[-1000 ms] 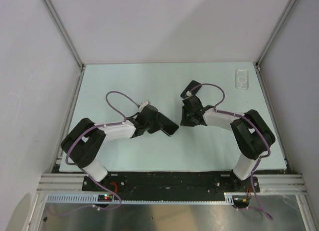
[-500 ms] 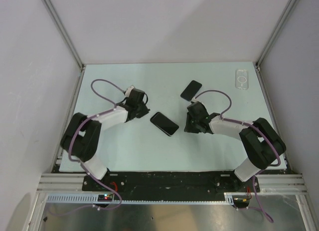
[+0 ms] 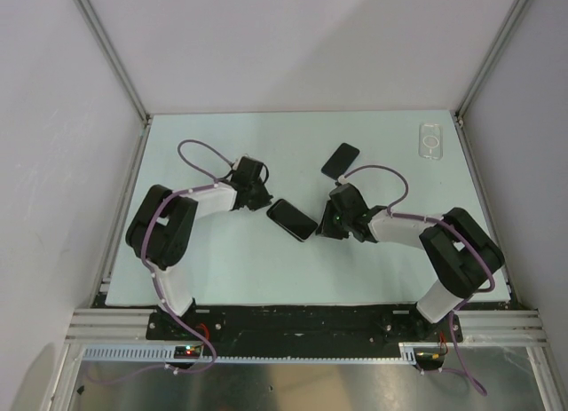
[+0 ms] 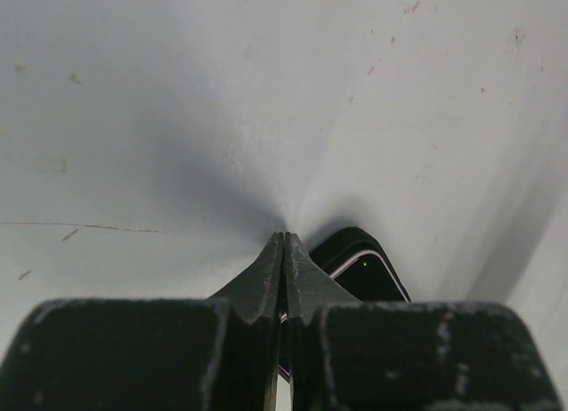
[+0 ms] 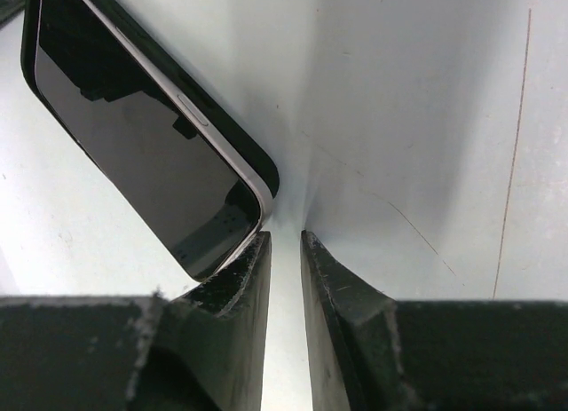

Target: Put the phone into the phone case

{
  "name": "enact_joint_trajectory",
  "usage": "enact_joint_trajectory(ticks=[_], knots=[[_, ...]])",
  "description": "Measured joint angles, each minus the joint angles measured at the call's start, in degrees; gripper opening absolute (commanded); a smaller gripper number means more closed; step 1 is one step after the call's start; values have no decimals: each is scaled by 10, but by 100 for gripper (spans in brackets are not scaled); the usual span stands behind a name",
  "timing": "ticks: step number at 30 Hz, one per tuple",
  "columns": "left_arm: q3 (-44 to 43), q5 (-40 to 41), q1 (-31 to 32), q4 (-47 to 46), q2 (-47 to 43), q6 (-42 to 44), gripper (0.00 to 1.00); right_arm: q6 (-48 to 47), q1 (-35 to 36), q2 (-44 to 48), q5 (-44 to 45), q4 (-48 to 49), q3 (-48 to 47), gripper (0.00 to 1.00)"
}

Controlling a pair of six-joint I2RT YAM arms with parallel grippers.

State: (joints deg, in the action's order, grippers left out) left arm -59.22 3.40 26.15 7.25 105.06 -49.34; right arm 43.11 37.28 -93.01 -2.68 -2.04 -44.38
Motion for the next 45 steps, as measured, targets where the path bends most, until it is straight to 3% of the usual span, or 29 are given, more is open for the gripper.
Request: enact_joint_trajectory(ticks=[16, 34, 45], knots=[[93, 16, 26, -115, -36, -42, 3, 3, -33, -16, -16, 5, -11, 25], [184, 52, 107, -88, -126, -112, 2, -49, -67, -31, 54, -48, -54, 26], [184, 29, 117, -80, -129, -113, 2, -64, -103, 54, 54, -85, -13, 38]])
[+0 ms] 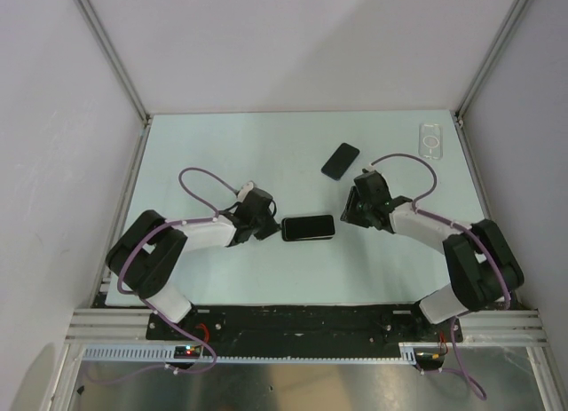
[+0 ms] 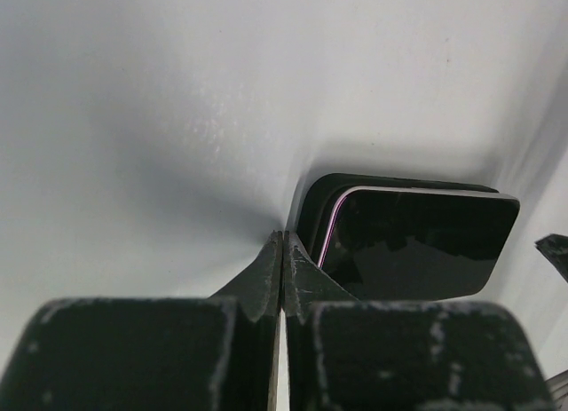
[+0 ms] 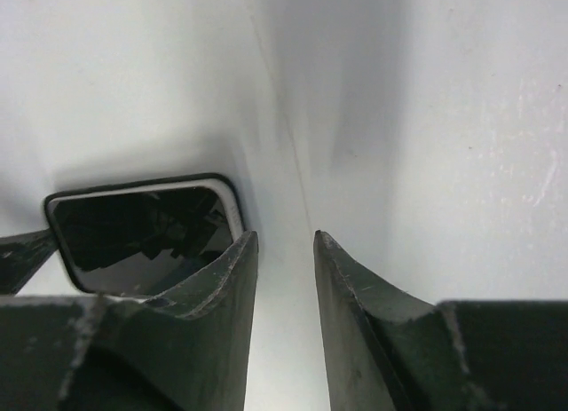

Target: Put the phone into the phone case

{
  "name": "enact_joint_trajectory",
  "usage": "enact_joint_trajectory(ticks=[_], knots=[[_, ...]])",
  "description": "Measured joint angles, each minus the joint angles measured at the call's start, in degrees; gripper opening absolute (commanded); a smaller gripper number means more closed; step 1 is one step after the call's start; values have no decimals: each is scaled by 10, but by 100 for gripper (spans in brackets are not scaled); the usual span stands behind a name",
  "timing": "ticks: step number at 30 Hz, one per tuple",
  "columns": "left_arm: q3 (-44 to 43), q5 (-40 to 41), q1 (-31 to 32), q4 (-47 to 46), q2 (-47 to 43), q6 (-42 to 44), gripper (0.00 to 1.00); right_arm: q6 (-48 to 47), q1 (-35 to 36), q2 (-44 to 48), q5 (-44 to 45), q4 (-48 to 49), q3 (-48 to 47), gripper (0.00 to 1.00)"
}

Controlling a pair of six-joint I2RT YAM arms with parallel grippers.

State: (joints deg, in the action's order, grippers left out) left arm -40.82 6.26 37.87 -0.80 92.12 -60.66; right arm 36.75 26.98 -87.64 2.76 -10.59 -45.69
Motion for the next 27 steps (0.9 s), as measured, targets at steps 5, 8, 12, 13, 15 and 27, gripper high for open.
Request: enact_joint_trajectory(ticks=[5, 8, 12, 13, 15, 27], knots=[[0, -5, 0, 1, 0, 0, 2, -7, 11, 49, -13, 3, 10, 39], [0, -5, 0, 1, 0, 0, 2, -11, 23, 51, -28, 15, 14, 43], [0, -6, 1, 1, 0, 0, 1, -22, 35, 42, -37, 19, 17, 46], [0, -6, 1, 1, 0, 0, 1, -24, 36, 38, -38, 20, 18, 46], [0, -7, 1, 1, 0, 0, 1, -30, 37, 28, -42, 21, 18, 47], [0, -9, 7, 1, 0, -4, 0, -49, 50, -11, -42, 37, 16, 33]])
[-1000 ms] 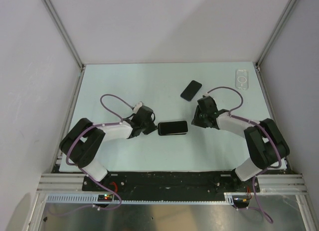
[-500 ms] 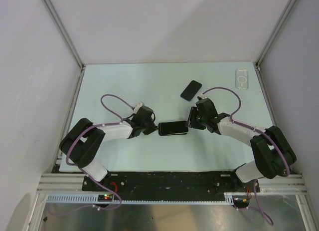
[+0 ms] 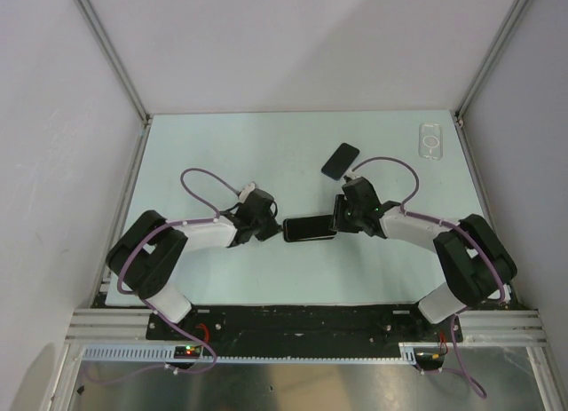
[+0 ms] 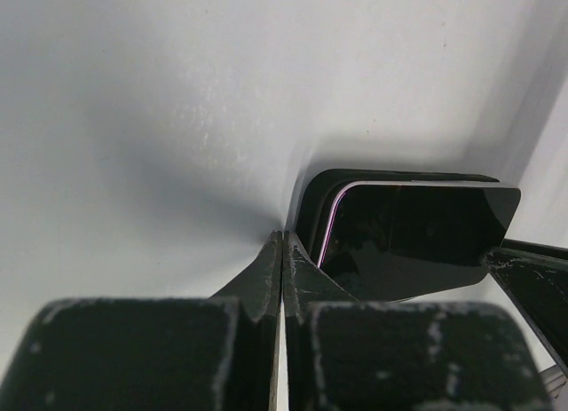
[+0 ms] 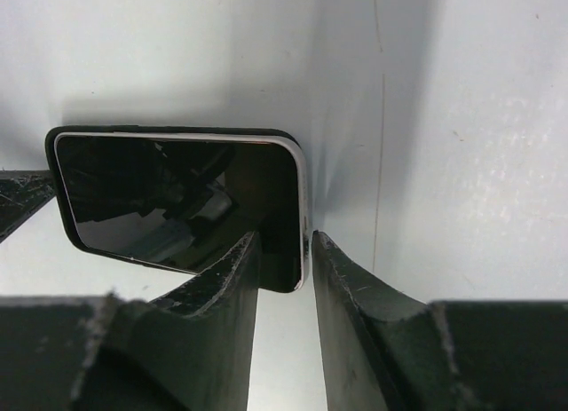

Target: Put the phone into the phone case

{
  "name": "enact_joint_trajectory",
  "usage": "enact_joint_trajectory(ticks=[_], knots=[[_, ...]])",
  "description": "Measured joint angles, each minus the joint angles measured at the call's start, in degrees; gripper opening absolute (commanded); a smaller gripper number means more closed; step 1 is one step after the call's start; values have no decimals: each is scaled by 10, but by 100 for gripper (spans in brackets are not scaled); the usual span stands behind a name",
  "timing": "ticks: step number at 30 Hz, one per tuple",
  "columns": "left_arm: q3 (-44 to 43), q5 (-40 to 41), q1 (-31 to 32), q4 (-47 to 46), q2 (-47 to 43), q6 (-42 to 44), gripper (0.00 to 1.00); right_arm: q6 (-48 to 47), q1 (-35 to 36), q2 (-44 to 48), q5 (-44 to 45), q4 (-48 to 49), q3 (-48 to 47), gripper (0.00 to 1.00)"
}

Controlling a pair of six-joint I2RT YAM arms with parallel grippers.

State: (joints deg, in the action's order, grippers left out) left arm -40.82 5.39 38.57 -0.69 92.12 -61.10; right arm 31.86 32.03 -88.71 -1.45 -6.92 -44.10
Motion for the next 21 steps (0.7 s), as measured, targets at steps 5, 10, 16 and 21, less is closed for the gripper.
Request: enact_joint_trajectory(ticks=[5, 10, 16, 21], knots=[[0, 0, 1, 0, 0, 0, 1, -7, 21, -8, 33, -19, -19, 31], [0, 6, 4, 1, 1, -3, 0, -10, 40, -19, 70, -53, -45, 31], [-7, 12, 9, 10, 5, -4, 0, -11, 57, -32, 100, -80, -67, 31], [-10, 20, 13, 14, 6, -4, 0, -11, 64, -42, 113, -98, -83, 31]])
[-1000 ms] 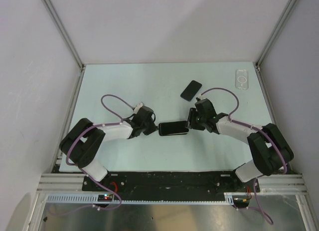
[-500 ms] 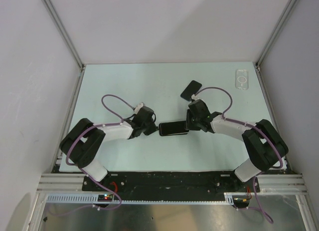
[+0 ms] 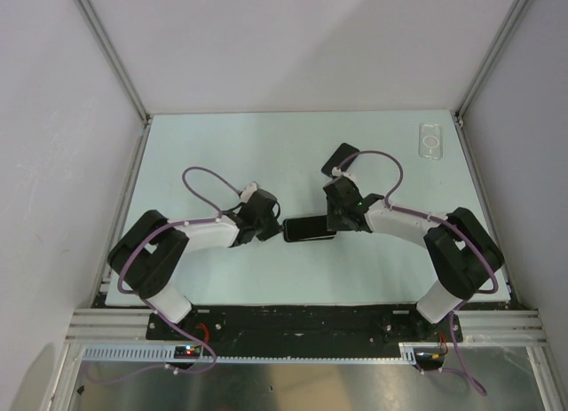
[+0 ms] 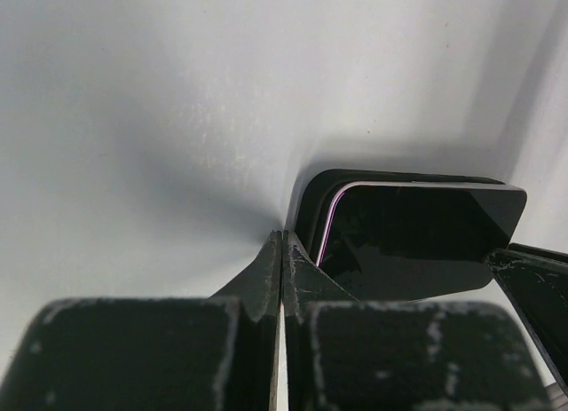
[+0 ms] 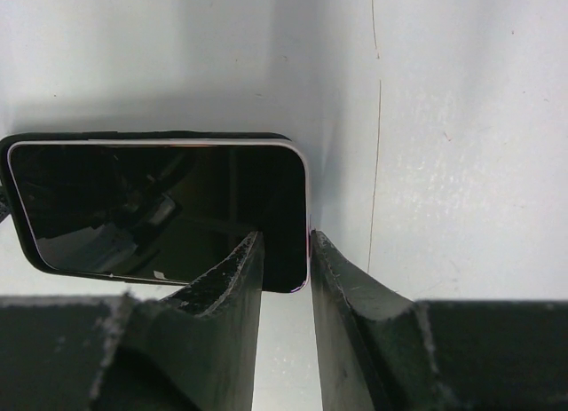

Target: Put the phone into the phone case

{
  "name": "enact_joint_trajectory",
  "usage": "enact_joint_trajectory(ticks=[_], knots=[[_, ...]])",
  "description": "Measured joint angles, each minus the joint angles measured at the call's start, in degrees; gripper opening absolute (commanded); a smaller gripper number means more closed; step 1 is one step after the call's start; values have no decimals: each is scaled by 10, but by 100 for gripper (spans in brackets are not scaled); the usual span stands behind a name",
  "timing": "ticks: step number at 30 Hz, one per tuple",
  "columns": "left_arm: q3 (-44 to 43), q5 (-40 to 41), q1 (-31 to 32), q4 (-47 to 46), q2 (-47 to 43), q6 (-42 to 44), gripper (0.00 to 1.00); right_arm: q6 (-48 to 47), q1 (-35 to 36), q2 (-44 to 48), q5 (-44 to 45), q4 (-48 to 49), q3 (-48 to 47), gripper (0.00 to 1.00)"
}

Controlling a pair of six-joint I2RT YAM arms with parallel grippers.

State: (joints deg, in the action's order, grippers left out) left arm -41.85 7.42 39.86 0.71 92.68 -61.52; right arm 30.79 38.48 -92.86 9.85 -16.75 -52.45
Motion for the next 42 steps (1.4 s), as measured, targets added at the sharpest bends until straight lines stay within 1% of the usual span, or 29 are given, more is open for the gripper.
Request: enact_joint_trajectory(ticks=[12, 29, 36, 42], knots=[[-13, 15, 9, 18, 6, 0, 0, -8, 27, -24, 43, -38, -36, 30], [-26, 30, 17, 35, 12, 0, 0, -13, 36, -36, 44, -40, -46, 30], [-26, 32, 17, 35, 12, 0, 0, -13, 39, -41, 50, -49, -52, 27], [-26, 34, 18, 35, 12, 0, 0, -8, 46, -47, 65, -36, -41, 24]])
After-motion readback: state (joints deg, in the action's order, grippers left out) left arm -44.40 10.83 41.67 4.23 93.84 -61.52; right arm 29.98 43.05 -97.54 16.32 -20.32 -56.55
